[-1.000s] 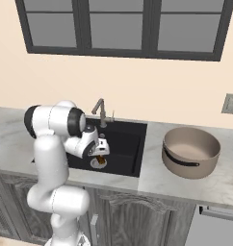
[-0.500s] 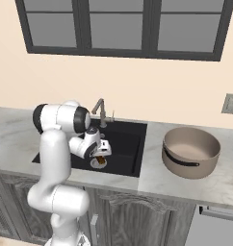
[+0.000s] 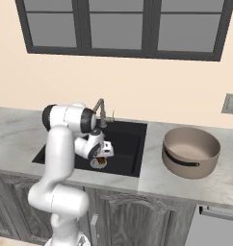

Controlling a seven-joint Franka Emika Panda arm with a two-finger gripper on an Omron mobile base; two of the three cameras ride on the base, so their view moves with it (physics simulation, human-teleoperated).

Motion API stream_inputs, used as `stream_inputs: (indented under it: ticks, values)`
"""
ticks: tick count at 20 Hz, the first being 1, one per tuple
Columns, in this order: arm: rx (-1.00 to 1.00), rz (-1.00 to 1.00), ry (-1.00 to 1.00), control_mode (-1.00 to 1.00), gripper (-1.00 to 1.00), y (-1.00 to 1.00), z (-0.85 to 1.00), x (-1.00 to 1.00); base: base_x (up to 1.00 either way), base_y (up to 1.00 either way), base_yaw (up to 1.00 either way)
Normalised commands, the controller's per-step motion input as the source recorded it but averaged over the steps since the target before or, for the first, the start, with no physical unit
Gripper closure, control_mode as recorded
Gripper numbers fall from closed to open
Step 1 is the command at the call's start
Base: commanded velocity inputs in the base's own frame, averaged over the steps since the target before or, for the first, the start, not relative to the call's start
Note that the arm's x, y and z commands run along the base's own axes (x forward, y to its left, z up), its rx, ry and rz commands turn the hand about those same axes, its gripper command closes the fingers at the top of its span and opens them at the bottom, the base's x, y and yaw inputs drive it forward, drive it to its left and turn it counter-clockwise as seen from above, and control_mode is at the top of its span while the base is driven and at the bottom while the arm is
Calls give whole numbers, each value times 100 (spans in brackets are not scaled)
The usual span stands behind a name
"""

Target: Dump the sweet potato from the pot into the sink. Then turn on the water and wash the sweet potato. Then turn off the water and put the sweet potato back in the pot.

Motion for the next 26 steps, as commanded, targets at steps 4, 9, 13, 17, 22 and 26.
stream_inputs:
  ticks: [4,9,13,17,22,26]
  values:
    - [0,0,4,-100,-100,0,-32,29,0,0,0]
    - [0,0,5,-100,-100,0,-30,32,0,0,0]
    - [0,0,6,-100,-100,1,-28,29,0,0,0]
    - [0,0,7,-100,-100,12,-28,35,0,0,0]
    - [0,0,9,-100,100,23,-34,35,0,0,0]
    - [0,0,7,-100,100,18,-29,13,0,0,0]
